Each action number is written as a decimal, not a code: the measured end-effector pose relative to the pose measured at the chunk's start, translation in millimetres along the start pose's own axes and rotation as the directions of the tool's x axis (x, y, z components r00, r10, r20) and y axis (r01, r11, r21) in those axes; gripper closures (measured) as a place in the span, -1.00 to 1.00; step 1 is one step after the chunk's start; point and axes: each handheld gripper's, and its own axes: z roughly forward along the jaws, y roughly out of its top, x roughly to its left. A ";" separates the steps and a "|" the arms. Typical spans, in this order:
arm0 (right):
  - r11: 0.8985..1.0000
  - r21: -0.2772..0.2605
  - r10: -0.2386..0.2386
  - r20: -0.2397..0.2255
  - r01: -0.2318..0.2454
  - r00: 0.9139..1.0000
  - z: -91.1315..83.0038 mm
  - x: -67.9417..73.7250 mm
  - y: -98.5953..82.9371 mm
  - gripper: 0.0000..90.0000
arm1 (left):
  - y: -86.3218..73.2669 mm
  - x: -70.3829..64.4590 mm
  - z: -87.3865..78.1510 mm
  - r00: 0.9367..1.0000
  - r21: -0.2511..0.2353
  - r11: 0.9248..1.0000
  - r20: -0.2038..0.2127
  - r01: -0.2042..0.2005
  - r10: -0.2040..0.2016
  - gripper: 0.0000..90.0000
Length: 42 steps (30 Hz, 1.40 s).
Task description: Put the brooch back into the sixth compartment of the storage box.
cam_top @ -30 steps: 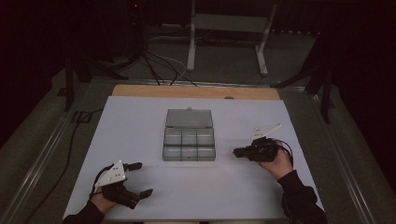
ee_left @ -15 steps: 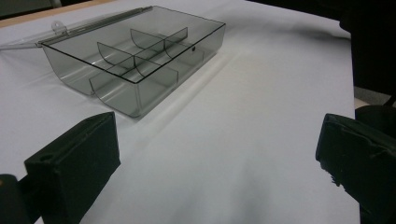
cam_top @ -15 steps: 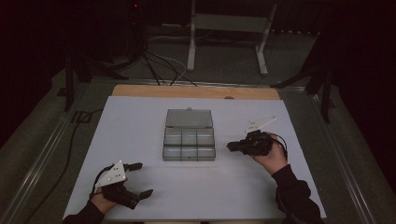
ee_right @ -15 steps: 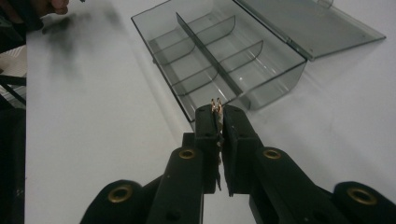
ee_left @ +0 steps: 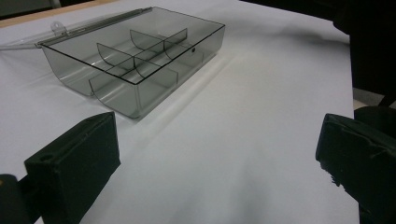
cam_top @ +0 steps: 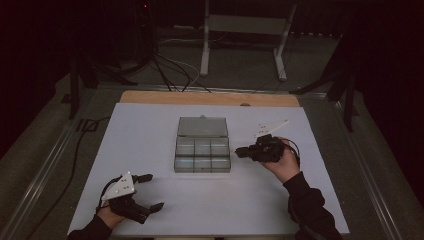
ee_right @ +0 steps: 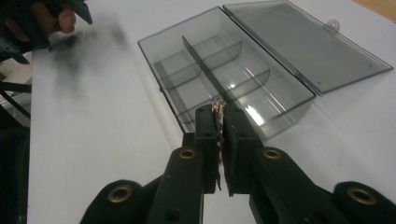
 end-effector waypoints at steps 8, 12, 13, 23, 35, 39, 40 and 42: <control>1.000 0.002 0.000 0.000 0.000 1.000 13.6 2.6 9.1 0.90 | 0.3 0.2 0.2 1.000 -0.002 1.000 0.002 0.001 -0.001 -0.98; 1.000 0.004 -0.001 -0.004 0.001 1.000 21.3 4.1 13.2 0.90 | 0.3 0.1 0.1 1.000 -0.001 1.000 0.003 0.000 0.000 -0.98; 1.000 0.004 -0.001 -0.004 0.001 1.000 21.3 4.1 13.2 0.90 | 0.3 0.1 0.1 1.000 -0.001 1.000 0.003 0.000 0.000 -0.98; 1.000 0.011 0.019 -0.005 -0.019 1.000 41.2 3.9 15.9 0.90 | 0.5 -0.2 -0.1 1.000 -0.001 1.000 0.003 -0.003 0.003 -0.98; 0.998 0.022 0.058 0.006 -0.058 0.998 54.5 5.5 12.0 0.90 | 0.8 -0.4 0.2 1.000 -0.003 1.000 0.004 -0.001 0.001 -0.98; 0.996 0.030 0.079 0.005 -0.079 0.997 58.4 6.3 10.3 0.90 | 0.8 -0.7 0.1 1.000 -0.003 1.000 0.004 -0.003 0.003 -0.98; 0.996 0.033 0.081 0.005 -0.081 0.997 59.4 6.5 9.7 0.90 | 0.9 -0.5 0.1 1.000 -0.004 1.000 0.005 -0.002 0.002 -0.98; 0.995 0.034 0.090 0.008 -0.091 0.996 61.1 6.3 7.7 0.90 | 1.0 -0.6 0.1 1.000 -0.005 1.000 0.005 -0.001 0.001 -0.98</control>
